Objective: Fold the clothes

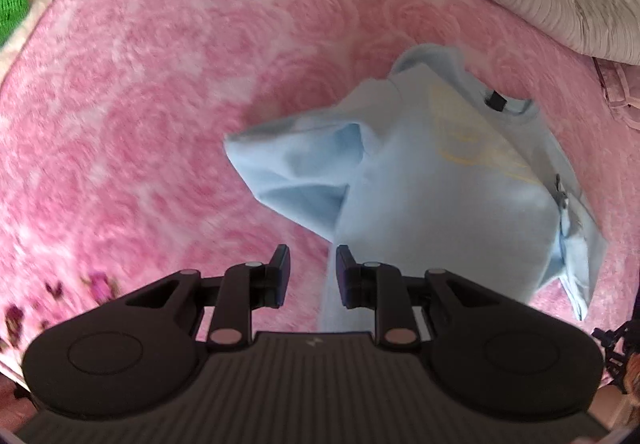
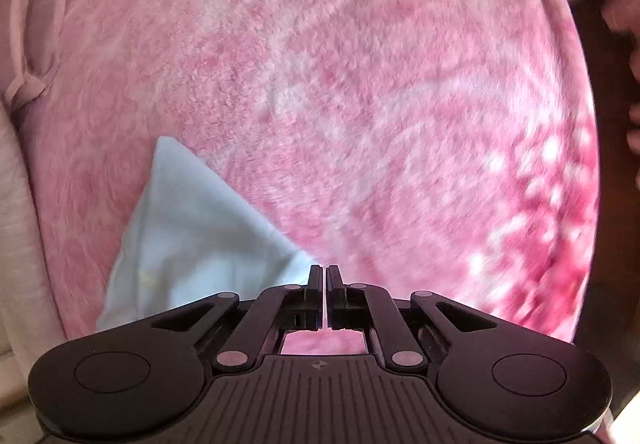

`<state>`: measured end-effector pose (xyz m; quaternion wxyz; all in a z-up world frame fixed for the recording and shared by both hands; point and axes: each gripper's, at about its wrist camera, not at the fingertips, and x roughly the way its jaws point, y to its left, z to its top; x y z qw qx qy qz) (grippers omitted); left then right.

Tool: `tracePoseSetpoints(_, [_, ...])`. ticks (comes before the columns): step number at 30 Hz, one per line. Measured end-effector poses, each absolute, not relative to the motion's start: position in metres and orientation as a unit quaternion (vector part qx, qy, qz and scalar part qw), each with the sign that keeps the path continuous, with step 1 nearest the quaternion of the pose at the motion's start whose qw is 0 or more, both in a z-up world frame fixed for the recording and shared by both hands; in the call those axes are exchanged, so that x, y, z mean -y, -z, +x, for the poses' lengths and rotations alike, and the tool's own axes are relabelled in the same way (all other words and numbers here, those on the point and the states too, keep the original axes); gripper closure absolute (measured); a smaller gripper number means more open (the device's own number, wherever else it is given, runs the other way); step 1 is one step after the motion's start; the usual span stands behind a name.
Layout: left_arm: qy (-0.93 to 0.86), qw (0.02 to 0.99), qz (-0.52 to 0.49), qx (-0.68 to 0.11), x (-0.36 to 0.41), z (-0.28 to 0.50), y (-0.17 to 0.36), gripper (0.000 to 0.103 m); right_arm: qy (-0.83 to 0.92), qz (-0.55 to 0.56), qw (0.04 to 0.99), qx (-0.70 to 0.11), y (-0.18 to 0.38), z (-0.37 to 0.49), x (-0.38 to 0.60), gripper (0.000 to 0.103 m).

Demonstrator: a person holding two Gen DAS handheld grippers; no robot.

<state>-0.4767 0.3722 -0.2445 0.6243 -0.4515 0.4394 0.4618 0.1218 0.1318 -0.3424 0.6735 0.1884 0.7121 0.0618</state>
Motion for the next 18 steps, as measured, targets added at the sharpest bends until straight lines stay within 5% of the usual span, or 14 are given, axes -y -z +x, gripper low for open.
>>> tracePoseSetpoints(3, [-0.460, 0.620, -0.456, -0.443, -0.366, -0.471, 0.248, 0.082, -0.133, 0.101, 0.700, -0.695, 0.337, 0.114, -0.151, 0.083])
tracePoseSetpoints(5, [-0.460, 0.618, -0.454, -0.448, -0.362, -0.468, 0.249, 0.082, -0.210, -0.006, 0.724, -0.657, 0.330, 0.097, -0.172, 0.053])
tracePoseSetpoints(6, [-0.460, 0.618, -0.452, -0.449, -0.361, -0.467, 0.249, 0.082, -0.258, -0.072, 0.734, -0.624, 0.327, 0.082, -0.182, 0.049])
tracePoseSetpoints(10, [-0.463, 0.617, -0.446, -0.453, -0.356, -0.465, 0.252, 0.082, -0.433, -0.290, 0.714, -0.467, 0.319, 0.012, -0.216, 0.048])
tracePoseSetpoints(18, [-0.470, 0.612, -0.442, -0.458, -0.350, -0.459, 0.254, 0.082, -0.539, -0.378, 0.674, -0.337, 0.353, -0.061, -0.274, 0.048])
